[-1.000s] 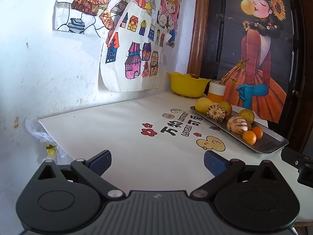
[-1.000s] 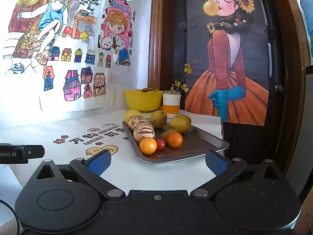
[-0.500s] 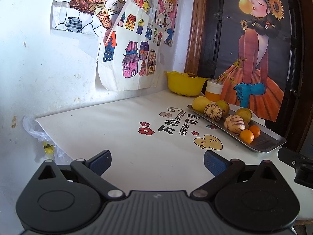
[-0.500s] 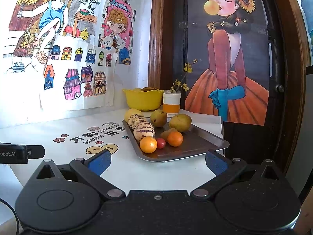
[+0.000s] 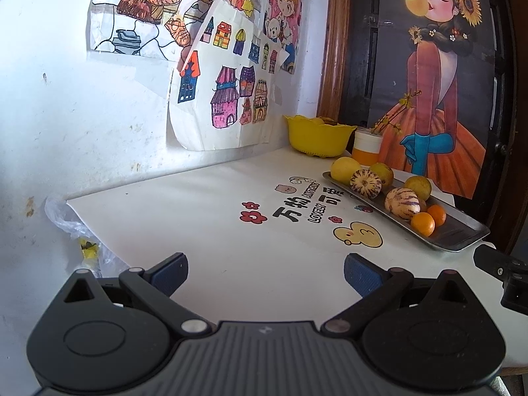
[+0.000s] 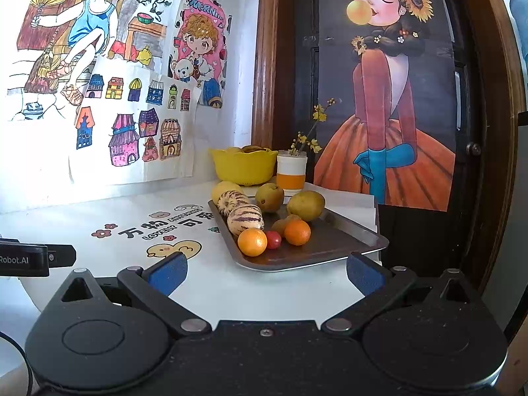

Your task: Organize fruits

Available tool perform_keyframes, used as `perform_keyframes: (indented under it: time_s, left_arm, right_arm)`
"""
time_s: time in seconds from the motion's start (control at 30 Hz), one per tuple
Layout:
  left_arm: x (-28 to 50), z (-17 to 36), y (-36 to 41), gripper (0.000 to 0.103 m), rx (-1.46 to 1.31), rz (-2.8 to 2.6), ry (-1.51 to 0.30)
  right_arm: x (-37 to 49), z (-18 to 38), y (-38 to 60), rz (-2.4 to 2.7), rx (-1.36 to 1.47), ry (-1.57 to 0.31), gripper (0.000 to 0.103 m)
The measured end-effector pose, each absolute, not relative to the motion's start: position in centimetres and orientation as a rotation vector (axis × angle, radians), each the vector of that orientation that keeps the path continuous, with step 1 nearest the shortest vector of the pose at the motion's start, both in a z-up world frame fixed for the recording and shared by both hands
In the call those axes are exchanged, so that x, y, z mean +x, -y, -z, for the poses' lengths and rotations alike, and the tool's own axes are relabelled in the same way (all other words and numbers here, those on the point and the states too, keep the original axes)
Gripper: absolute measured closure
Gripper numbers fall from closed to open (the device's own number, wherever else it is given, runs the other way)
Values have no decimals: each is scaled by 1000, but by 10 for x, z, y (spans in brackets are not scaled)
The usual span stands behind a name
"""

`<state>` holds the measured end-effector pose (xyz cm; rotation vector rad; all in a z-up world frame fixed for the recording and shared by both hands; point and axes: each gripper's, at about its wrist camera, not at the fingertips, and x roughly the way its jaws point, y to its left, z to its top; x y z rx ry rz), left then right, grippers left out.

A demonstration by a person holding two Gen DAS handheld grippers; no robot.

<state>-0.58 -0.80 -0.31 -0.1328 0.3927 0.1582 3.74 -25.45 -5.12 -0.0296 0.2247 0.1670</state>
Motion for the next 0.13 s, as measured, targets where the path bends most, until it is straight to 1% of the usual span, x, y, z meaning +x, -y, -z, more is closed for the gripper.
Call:
perform_keyframes:
  time_s: [0.13]
  left_arm:
    - [-6,3,8,0,-133,-158,-392]
  right_arm:
    - [37,51,254,-167,-29,-225,1]
